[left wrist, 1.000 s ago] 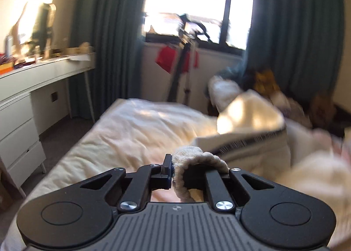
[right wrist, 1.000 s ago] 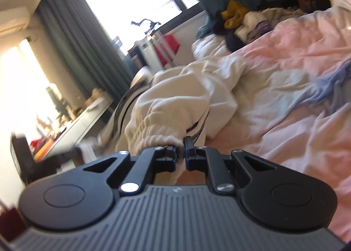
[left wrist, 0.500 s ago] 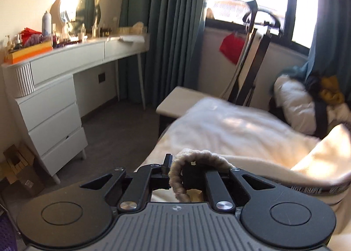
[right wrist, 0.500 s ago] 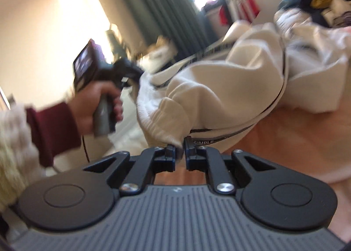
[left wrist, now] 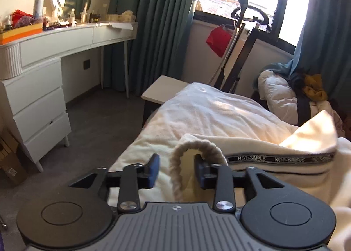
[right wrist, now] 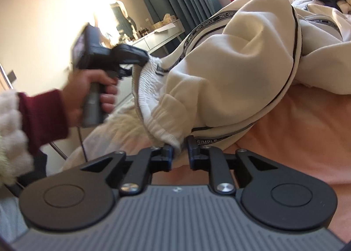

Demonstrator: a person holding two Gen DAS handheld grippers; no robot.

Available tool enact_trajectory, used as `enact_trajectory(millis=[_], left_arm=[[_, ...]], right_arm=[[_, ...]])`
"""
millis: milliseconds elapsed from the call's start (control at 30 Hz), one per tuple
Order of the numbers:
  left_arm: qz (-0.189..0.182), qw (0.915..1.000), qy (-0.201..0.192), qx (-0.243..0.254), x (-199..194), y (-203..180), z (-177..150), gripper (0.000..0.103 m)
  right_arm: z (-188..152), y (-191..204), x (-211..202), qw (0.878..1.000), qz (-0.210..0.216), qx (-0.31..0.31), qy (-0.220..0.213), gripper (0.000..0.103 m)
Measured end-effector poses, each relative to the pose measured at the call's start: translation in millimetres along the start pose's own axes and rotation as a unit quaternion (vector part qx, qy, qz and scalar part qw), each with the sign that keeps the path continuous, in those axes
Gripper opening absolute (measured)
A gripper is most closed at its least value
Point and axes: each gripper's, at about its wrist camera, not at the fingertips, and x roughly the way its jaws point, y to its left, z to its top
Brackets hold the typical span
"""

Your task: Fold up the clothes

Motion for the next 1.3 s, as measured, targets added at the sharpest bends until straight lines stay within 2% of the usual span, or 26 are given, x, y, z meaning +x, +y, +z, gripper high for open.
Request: enact_trajectory(millis=[100, 167, 233, 300, 367, 533, 633, 767, 933, 1000, 1067, 1133, 1200, 1233, 1300], left_arm=[[-0.006, 1.0000, 0.000, 0.001, -45.7, 1.6, -10.1, 0.060], [-0.008, 0.9998, -0.007, 0.015, -77.1, -6.8, -18.8, 0.063], [-0.020, 0.9992, -0.012, 0.032, -105.4, -19.9, -27.8, 0.070], [-0.037, 0.9976, -0.021, 0.055, -131.2, -37.9, -38.1, 0.075], [-0.054, 0.9953, -0.031, 0.074, -150.0, -59.6, -47.3, 0.076], [-0.116, 0.9867, -0.040, 0.107, -168.2, -126.5, -63.1, 0.080], [-0.140, 0.9769, -0.047, 0.155, -163.4, -175.1, -70.0, 0.081], [-0.148, 0.9624, -0.052, 0.222, -138.0, -238.1, -78.4, 0.082], [-0.146, 0.9431, -0.047, 0.295, -80.7, -305.9, -84.7, 0.080], [-0.149, 0.9308, -0.038, 0.332, -54.8, -334.5, -85.6, 0.077], [-0.154, 0.9133, -0.027, 0.376, -29.0, -364.1, -86.3, 0.076], [-0.154, 0.8918, -0.019, 0.425, 0.0, -391.6, -87.0, 0.077], [-0.166, 0.8702, 0.020, 0.463, 26.7, -416.0, -87.4, 0.077], [-0.174, 0.8580, 0.045, 0.481, 39.1, -426.6, -88.3, 0.071], [-0.171, 0.8342, 0.062, 0.520, 54.6, -444.7, -93.2, 0.070]], right_arm=[[-2.0, 5.8, -7.5, 1.000, -0.014, -0.011, -0.007, 0.040], [-2.3, 5.4, -16.2, 0.999, -0.026, -0.007, -0.016, 0.070], [-1.4, 5.5, -27.5, 0.999, -0.036, -0.005, -0.033, 0.085], [-0.1, 5.7, -43.3, 0.998, -0.043, -0.001, -0.050, 0.084], [5.2, 4.1, -58.7, 0.997, -0.054, 0.006, -0.061, 0.084], [16.3, -13.9, -121.5, 0.988, -0.105, 0.042, -0.106, 0.084], [27.2, -26.4, -162.3, 0.977, -0.158, 0.048, -0.137, 0.084], [36.6, -55.9, -207.2, 0.964, -0.180, 0.090, -0.175, 0.084], [34.4, -103.7, -230.1, 0.950, -0.212, 0.146, -0.175, 0.084], [31.2, -121.2, -232.1, 0.946, -0.223, 0.163, -0.170, 0.084], [28.7, -134.3, -227.8, 0.945, -0.227, 0.169, -0.166, 0.084], [26.3, -147.9, -219.2, 0.944, -0.231, 0.178, -0.152, 0.084], [24.9, -161.0, -209.4, 0.946, -0.226, 0.189, -0.137, 0.084], [24.3, -167.1, -204.8, 0.946, -0.222, 0.196, -0.129, 0.084], [22.0, -177.1, -196.6, 0.947, -0.213, 0.210, -0.114, 0.084]])
